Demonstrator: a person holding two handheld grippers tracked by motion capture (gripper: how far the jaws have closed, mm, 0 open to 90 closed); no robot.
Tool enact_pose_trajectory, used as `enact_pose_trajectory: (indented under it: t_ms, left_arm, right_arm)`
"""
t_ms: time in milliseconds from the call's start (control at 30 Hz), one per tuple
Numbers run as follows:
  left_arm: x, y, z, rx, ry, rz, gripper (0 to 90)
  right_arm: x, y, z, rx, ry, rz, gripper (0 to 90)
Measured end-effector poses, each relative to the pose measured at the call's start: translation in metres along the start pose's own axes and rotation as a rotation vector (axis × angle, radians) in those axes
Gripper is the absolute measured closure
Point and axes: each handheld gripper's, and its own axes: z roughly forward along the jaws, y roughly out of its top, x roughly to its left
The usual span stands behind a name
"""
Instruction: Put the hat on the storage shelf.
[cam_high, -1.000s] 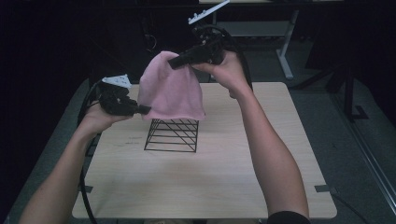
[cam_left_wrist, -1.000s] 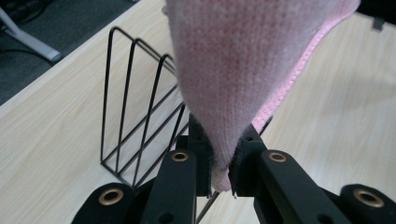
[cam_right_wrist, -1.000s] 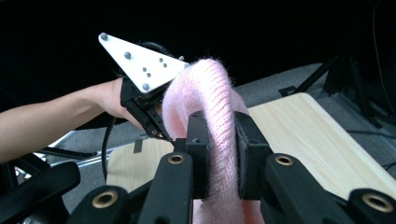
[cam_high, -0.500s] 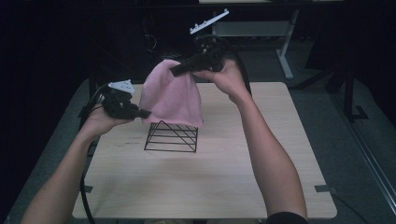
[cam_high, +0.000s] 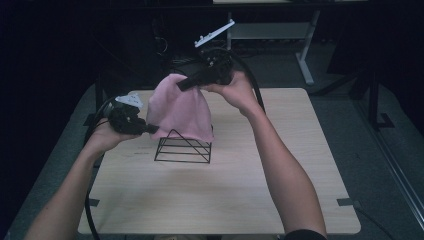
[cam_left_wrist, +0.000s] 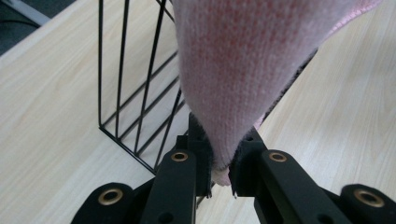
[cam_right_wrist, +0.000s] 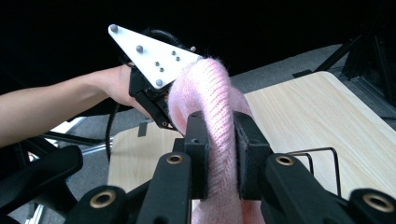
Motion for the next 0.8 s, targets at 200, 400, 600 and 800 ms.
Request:
enact_pose_trajectory:
  t_ms: [200,400,600,800]
  left_arm:
    - [0.0,-0.008,0.006,0.044,0.012,0.01,81.7]
    - [0.003,-0.016,0.011,0.061,0.008,-0.005,81.7]
    - [0.003,-0.022,0.02,0.101,0.019,0.001,81.7]
    - [0.005,-0.031,0.032,0.139,0.019,-0.01,81.7]
  right_arm:
    - [-0.003,-0.011,0.012,0.018,0.011,0.021,77.3]
    - [-0.004,-0.019,0.018,0.028,0.016,0.024,77.1]
    - [-0.007,-0.03,0.028,0.049,0.018,0.038,76.9]
    - [-0.011,-0.044,0.039,0.06,0.038,0.059,76.9]
